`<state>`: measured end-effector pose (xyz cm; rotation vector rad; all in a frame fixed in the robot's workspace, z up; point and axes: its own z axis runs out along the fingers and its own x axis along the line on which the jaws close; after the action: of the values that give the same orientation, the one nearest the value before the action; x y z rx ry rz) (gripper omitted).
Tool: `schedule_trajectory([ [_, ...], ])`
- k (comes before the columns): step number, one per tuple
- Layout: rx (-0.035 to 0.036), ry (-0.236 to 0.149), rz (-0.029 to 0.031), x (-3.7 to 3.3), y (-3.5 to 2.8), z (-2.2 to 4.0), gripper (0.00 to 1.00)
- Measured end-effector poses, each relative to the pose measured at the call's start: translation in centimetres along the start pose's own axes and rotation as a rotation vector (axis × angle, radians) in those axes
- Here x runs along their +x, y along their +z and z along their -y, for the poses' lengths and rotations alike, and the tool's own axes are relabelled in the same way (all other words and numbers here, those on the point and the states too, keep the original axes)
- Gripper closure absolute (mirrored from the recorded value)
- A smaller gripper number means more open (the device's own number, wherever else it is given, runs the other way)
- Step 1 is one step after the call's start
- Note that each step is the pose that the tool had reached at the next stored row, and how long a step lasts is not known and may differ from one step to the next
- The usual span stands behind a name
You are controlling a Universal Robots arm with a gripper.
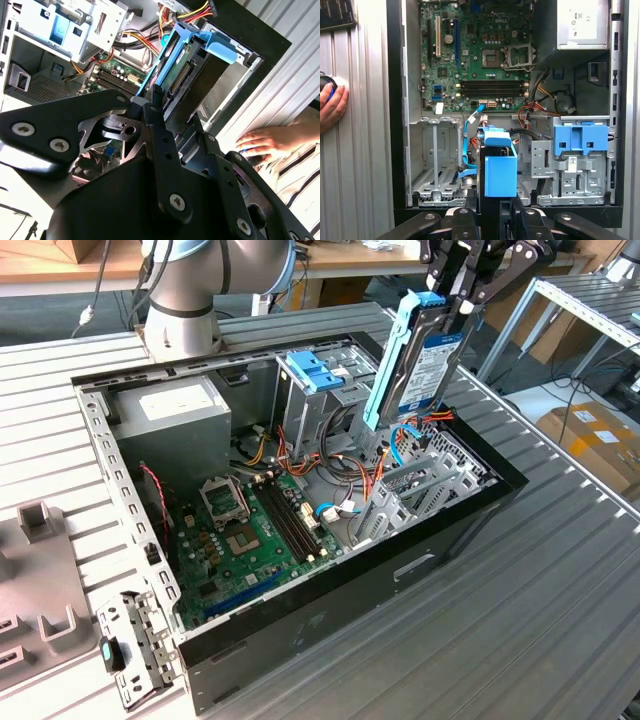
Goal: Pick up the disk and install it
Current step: 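Insert the disk into the insertion slot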
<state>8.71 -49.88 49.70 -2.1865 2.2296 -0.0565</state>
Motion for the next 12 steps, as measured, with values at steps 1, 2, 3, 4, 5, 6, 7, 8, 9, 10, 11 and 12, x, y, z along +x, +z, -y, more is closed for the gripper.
schedule_trajectory([
  [1,0.0000,0.000,0.0001,0.00,0.00,0.00,0.65],
  [2,0.0000,0.000,0.0001,0.00,0.00,0.00,0.65],
  [3,0.0000,0.000,0.0001,0.03,0.00,0.00,0.65],
  [4,0.0000,0.000,0.0001,0.05,0.00,0.00,0.65],
  [5,0.0000,0.000,0.0001,0.05,0.00,0.00,0.65],
  [6,0.0000,0.000,0.0001,0.05,0.00,0.00,0.65],
  [7,0.0000,0.000,0.0001,0.05,0.00,0.00,0.65],
  [8,0.0000,0.000,0.0001,0.05,0.00,0.00,0.65],
  [9,0.0000,0.000,0.0001,0.06,0.00,0.00,0.65],
  [10,-0.0001,0.000,0.0000,0.06,0.00,0.00,0.65],
  [11,0.0000,0.000,0.0001,0.06,0.00,0.00,0.65],
  [12,0.0000,0.000,0.0001,0.06,0.00,0.00,0.65],
])
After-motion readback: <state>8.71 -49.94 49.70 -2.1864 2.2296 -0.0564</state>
